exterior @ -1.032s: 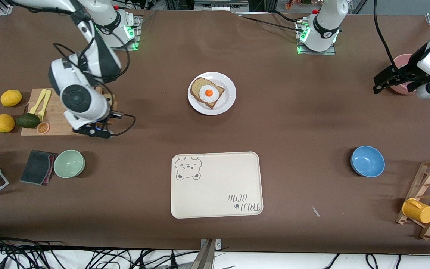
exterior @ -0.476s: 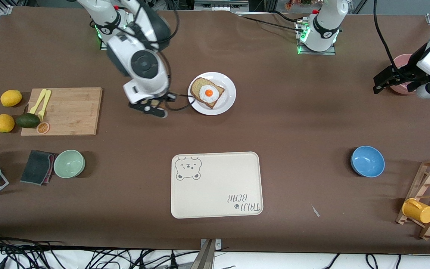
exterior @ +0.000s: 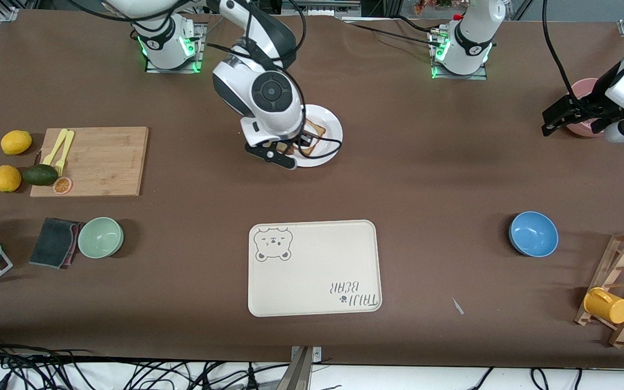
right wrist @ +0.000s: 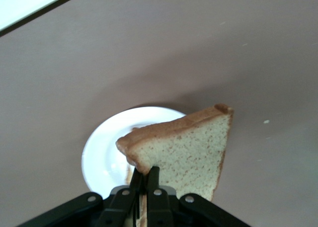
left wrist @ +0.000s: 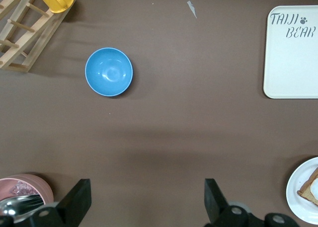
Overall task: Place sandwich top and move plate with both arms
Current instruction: 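Carry the bread slice with the right gripper over the white plate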
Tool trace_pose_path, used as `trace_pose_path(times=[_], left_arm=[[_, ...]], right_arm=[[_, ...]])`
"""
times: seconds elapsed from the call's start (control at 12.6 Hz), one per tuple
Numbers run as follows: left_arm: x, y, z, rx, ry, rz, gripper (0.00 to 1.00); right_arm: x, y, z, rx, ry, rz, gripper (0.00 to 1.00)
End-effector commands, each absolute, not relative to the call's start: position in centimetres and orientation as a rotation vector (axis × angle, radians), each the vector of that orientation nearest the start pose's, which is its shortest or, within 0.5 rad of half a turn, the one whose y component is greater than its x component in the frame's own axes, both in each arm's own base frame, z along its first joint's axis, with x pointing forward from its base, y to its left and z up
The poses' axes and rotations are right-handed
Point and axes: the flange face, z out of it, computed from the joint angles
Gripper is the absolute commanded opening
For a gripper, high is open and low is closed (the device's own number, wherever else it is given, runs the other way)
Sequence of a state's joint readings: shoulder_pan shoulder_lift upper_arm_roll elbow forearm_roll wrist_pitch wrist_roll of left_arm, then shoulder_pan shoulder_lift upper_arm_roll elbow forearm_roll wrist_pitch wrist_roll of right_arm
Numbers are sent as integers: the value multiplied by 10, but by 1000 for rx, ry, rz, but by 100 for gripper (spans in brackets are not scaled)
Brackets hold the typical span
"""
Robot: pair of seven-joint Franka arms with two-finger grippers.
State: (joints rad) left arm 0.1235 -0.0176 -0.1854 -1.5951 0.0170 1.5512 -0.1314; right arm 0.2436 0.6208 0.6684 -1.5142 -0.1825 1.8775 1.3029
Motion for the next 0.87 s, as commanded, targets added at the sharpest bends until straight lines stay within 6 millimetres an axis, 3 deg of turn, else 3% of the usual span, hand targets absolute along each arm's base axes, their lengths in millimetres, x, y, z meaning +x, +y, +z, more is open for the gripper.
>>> trace_pose_path(times=[0.0, 0.32, 0.79], left_arm=[[547, -34, 627, -3142, -118, 49, 100], [547, -33, 627, -3142, -123, 49, 100], [547, -34, 627, -3142, -120, 49, 100]], right_arm=[[472, 520, 343, -3056, 619, 399, 0], [430, 557, 314, -3163, 509, 308, 0], [412, 564, 283, -3253, 439, 280, 0]])
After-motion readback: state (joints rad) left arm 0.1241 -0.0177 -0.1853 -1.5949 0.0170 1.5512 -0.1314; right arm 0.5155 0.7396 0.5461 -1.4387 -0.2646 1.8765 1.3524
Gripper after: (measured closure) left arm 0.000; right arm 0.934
